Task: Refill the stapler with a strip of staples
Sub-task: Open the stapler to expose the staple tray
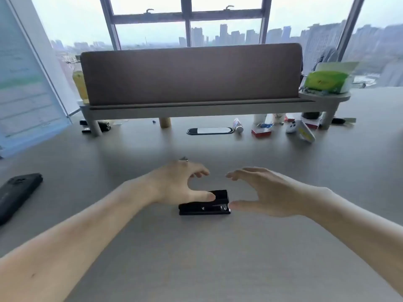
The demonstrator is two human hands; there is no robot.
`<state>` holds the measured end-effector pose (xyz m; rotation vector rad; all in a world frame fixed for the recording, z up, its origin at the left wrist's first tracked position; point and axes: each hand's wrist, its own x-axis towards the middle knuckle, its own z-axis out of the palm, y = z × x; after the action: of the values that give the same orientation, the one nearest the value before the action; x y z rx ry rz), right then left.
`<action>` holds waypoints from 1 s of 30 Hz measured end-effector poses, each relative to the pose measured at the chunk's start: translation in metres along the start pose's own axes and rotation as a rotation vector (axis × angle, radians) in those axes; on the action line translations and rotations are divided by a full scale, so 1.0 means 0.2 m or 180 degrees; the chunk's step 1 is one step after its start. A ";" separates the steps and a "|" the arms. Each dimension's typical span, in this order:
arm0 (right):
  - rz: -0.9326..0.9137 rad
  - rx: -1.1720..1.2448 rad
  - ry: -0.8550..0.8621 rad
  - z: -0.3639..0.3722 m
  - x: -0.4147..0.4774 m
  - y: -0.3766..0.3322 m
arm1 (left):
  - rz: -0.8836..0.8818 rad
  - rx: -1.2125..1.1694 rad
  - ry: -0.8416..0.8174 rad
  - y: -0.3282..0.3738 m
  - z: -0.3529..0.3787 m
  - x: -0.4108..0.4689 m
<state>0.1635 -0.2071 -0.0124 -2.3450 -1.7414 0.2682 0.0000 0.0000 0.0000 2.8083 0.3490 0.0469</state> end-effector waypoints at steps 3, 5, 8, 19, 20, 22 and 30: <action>0.0057 0.0155 -0.0024 0.09 -0.04 -0.01 | -0.0010 -0.0238 -0.0014 0.03 0.12 -0.04; -0.0018 0.0319 -0.0009 0.17 -0.07 -0.01 | 0.0017 -0.0490 0.0188 0.03 0.22 -0.06; -0.0149 0.0423 0.0240 0.26 -0.10 0.01 | 0.0014 -0.0762 0.0530 0.03 0.31 -0.11; -0.0077 0.1065 0.1011 0.43 -0.07 0.03 | 0.0185 -0.0723 0.0915 0.15 0.40 -0.10; -0.0077 0.1096 0.1003 0.43 -0.07 0.03 | 0.0195 -0.0703 0.0961 0.17 0.41 -0.10; -0.0074 0.1180 0.1048 0.43 -0.08 0.03 | 0.0222 -0.0708 0.1057 0.19 0.42 -0.09; -0.0027 0.1217 0.1260 0.45 -0.08 0.04 | 0.0255 -0.2423 0.1907 0.09 0.35 -0.14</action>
<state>0.1414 -0.2194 -0.1002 -1.9561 -1.3730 0.1109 -0.0179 -0.0453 -0.0612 1.9941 0.2673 0.8548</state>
